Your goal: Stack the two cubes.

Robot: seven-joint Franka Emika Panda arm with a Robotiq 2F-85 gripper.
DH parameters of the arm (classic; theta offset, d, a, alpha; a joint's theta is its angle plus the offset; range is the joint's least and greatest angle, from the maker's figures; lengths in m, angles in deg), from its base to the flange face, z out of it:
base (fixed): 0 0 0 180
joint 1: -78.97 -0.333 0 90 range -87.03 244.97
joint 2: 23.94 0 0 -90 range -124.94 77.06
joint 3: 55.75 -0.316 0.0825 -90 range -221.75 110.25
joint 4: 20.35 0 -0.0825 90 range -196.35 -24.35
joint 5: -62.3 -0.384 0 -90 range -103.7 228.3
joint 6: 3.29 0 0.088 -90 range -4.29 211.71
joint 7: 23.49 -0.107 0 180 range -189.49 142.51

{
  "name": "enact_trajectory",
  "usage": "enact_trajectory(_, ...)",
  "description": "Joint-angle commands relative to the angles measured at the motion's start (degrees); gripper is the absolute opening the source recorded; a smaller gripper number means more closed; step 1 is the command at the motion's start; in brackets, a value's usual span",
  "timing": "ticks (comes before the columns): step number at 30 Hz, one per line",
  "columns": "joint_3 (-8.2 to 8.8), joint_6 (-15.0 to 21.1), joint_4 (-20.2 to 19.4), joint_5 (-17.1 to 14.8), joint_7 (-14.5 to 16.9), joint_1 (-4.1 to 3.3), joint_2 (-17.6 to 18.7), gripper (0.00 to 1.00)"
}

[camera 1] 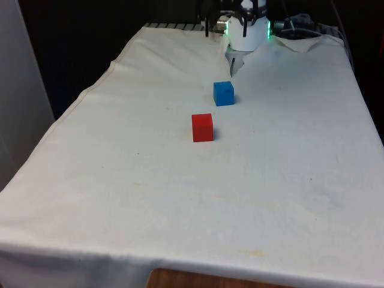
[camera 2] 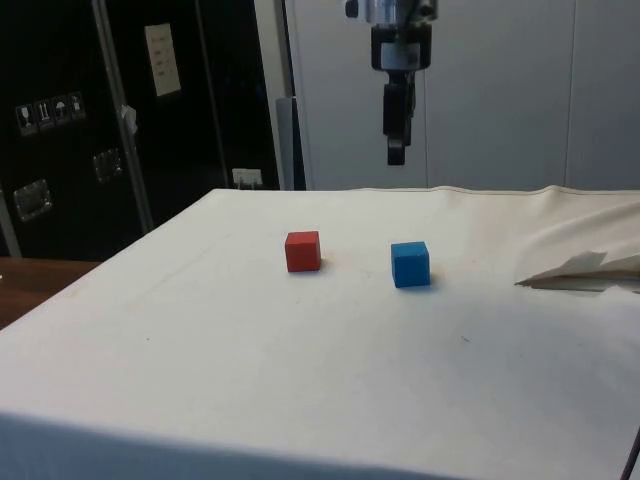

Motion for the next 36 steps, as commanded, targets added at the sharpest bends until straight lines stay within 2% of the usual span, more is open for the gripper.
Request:
enact_trajectory(1,0.46,0.86,-0.17,-0.74,1.15,-0.40,0.17,1.00)
enact_trajectory(5,0.69,1.83,-0.52,-1.32,3.27,-0.57,0.52,1.00)
enact_trajectory(6,0.29,0.92,-0.23,-0.46,2.29,0.00,0.46,1.00)
enact_trajectory(7,0.69,2.29,-0.63,-1.78,4.53,-0.57,0.74,1.00)
enact_trajectory(14,0.80,4.24,-1.26,-3.04,9.17,-0.57,1.66,1.00)
enact_trajectory(15,0.40,3.38,-0.97,-2.23,8.14,-0.06,1.55,1.00)
enact_trajectory(16,0.86,4.47,-1.38,-3.15,9.74,-0.57,1.78,1.00)
enact_trajectory(23,1.15,5.50,-1.72,-3.44,13.18,-0.57,2.86,1.00)
enact_trajectory(24,0.86,4.70,-1.43,-2.69,12.49,-0.06,2.86,1.00)
enact_trajectory(25,1.20,5.67,-1.78,-3.44,13.64,-0.57,3.04,1.00)
enact_trajectory(32,1.09,6.93,-2.06,-3.44,16.56,-0.40,4.30,1.00)
enact_trajectory(33,0.86,6.30,-1.83,-2.98,16.04,-0.06,4.35,1.00)
enact_trajectory(34,1.09,7.05,-2.06,-3.44,16.73,-0.40,4.47,1.00)
enact_trajectory(36,1.03,6.99,-2.01,-3.32,17.19,-0.29,4.70,1.00)
